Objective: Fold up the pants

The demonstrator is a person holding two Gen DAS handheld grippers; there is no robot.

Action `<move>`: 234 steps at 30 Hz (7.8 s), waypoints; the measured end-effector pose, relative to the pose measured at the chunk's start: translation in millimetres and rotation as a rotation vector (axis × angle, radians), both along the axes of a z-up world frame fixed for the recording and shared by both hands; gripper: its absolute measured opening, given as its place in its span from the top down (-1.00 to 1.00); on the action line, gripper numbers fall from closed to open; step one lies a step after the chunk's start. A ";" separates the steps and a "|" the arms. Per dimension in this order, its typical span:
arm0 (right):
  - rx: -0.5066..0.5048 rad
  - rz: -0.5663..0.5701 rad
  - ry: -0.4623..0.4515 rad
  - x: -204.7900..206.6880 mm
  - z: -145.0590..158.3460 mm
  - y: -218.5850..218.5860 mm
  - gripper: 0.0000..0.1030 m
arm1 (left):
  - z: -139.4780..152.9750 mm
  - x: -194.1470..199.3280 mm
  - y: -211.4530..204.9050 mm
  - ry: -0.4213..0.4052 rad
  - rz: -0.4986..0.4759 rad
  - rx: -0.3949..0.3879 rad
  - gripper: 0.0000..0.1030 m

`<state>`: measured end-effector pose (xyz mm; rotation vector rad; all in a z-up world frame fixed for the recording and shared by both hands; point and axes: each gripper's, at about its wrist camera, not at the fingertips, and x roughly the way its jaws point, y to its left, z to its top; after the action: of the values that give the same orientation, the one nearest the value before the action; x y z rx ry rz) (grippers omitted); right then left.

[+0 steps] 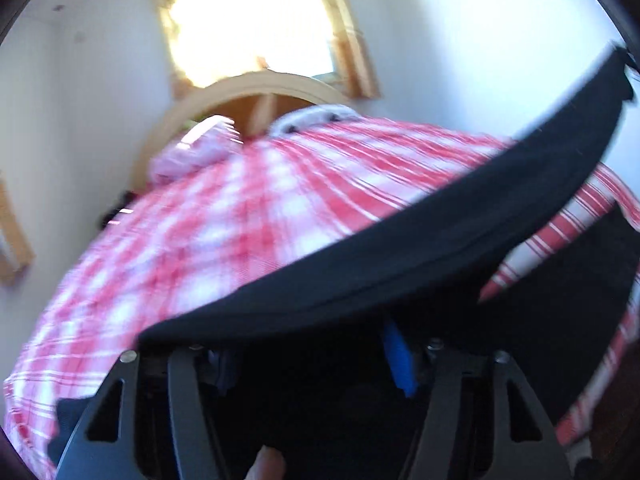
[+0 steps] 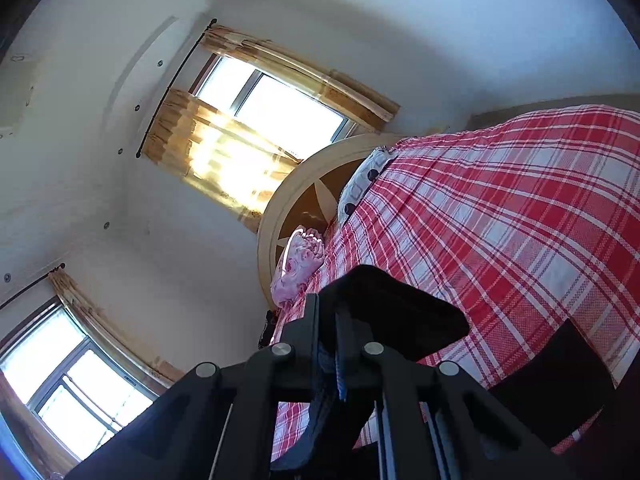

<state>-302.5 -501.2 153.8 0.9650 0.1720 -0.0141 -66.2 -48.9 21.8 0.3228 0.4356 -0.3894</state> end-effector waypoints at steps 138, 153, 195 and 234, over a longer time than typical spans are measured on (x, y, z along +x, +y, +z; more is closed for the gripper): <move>-0.060 0.037 0.374 14.5 -216.0 152.2 -0.13 | -81.3 103.5 214.9 0.302 0.496 0.048 -1.00; -0.092 -0.120 0.367 -15.5 -185.6 97.0 0.99 | -80.1 118.4 214.5 0.306 0.466 0.093 -1.00; 0.124 -0.042 0.472 -32.1 -222.8 71.3 0.40 | -80.1 122.2 213.2 0.331 0.479 0.099 -1.00; -0.222 -0.233 0.571 -49.0 -164.2 -67.5 -0.10 | -44.4 96.1 166.0 0.143 0.532 0.162 -1.00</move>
<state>-351.5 -568.7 -10.4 0.7344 0.5704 -0.5169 29.9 117.1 -22.7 0.3237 0.6733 0.1443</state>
